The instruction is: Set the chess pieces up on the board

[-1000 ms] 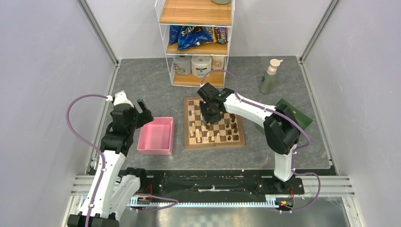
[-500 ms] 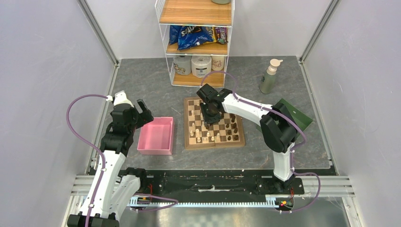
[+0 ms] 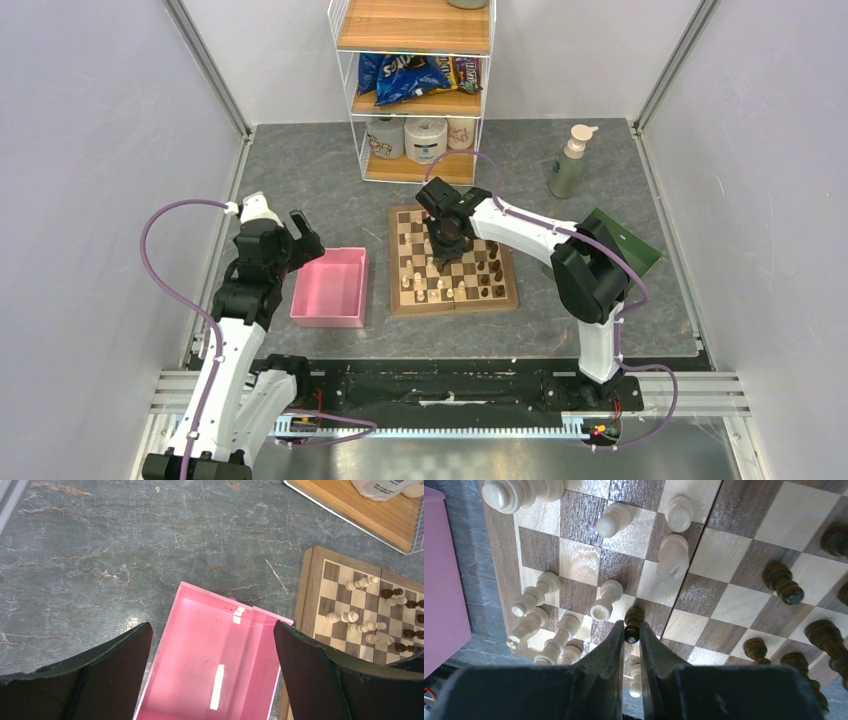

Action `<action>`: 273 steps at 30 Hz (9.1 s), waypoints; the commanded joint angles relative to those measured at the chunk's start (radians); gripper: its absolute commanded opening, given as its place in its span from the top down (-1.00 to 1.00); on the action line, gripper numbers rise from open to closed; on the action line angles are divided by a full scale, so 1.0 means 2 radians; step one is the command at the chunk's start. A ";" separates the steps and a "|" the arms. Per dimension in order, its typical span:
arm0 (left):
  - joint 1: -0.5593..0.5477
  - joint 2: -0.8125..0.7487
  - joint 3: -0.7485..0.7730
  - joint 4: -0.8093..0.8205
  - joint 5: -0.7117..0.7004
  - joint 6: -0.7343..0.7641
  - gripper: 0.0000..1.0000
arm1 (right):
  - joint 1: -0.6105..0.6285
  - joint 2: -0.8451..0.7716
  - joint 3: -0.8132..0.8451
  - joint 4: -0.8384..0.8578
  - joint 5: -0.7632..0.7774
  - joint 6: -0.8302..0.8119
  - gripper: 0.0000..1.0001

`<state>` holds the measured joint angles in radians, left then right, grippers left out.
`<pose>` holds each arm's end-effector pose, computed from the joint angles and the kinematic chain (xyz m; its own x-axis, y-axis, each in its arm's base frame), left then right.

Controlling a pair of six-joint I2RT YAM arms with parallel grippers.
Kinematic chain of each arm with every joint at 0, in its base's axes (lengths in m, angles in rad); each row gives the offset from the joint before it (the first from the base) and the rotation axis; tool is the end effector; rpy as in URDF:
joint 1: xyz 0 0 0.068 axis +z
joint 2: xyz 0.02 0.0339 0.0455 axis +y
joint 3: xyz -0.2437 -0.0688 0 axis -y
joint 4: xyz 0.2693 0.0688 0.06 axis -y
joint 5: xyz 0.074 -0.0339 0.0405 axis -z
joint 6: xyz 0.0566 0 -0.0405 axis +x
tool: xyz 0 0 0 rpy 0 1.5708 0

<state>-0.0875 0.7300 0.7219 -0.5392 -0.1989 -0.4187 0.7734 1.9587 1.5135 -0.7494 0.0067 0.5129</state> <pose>0.2189 -0.0080 0.2665 -0.4401 -0.3615 -0.8220 -0.2861 0.9241 -0.2532 0.3073 0.2994 0.1558 -0.9218 -0.2142 -0.3232 -0.2806 0.9438 0.1748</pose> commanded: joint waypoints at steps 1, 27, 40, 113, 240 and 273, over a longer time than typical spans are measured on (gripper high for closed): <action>-0.001 -0.006 0.007 0.015 0.002 -0.012 -0.97 | -0.002 -0.043 0.002 -0.007 0.038 -0.001 0.63; -0.001 -0.007 0.006 0.015 0.002 -0.012 -0.98 | -0.094 -0.078 -0.076 0.009 0.059 -0.002 0.63; 0.000 -0.005 0.007 0.015 0.004 -0.013 -0.97 | -0.104 -0.071 -0.071 0.013 0.057 -0.005 0.57; 0.000 -0.007 0.007 0.015 0.002 -0.012 -0.97 | -0.103 -0.019 -0.006 -0.006 0.079 -0.016 0.60; 0.000 -0.011 0.006 0.015 0.002 -0.012 -0.98 | -0.096 0.171 0.291 -0.061 0.052 -0.111 0.63; 0.000 -0.009 0.006 0.015 0.000 -0.012 -0.97 | -0.131 0.009 0.068 0.028 0.066 -0.034 0.63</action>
<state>-0.0875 0.7174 0.7219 -0.5392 -0.1993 -0.4187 0.5198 1.9778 1.6573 -0.7246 0.1326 0.4232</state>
